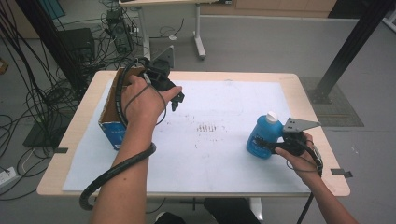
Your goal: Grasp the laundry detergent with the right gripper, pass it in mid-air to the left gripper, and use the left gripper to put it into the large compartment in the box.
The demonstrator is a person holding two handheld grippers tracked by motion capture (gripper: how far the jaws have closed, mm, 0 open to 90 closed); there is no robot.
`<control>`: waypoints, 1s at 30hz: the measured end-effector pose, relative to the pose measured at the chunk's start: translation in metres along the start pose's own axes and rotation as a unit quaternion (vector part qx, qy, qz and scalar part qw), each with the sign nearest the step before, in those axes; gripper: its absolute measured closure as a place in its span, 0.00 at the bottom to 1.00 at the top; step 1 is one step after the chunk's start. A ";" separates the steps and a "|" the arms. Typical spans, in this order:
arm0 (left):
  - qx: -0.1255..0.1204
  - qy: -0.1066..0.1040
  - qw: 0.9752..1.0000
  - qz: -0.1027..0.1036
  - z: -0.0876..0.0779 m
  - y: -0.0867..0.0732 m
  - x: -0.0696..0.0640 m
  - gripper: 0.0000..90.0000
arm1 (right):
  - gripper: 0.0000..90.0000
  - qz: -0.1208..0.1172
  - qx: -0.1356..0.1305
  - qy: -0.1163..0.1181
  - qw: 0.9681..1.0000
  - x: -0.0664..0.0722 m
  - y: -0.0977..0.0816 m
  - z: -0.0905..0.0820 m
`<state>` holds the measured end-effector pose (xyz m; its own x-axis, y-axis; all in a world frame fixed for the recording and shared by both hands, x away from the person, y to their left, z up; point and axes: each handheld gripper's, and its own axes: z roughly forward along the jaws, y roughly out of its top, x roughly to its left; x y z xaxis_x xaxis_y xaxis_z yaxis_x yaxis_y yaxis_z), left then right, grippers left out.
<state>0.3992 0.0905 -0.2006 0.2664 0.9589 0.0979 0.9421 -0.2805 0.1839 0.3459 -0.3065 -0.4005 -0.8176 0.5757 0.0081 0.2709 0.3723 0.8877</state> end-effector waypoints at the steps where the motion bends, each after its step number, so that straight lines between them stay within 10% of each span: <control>1: 0.001 0.000 1.000 0.000 0.000 0.000 0.000 0.06 | 0.47 0.000 0.000 0.000 1.000 0.000 0.000 0.000; 30: -0.001 -0.002 1.000 0.004 -0.002 0.001 -0.004 0.06 | 0.47 -0.001 -0.003 0.004 1.000 -0.001 -0.001 0.000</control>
<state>0.3990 0.0861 -0.1991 0.2741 0.9571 0.0945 0.9397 -0.2874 0.1856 0.3463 -0.3074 -0.4013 -0.8223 0.5689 0.0091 0.2652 0.3691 0.8908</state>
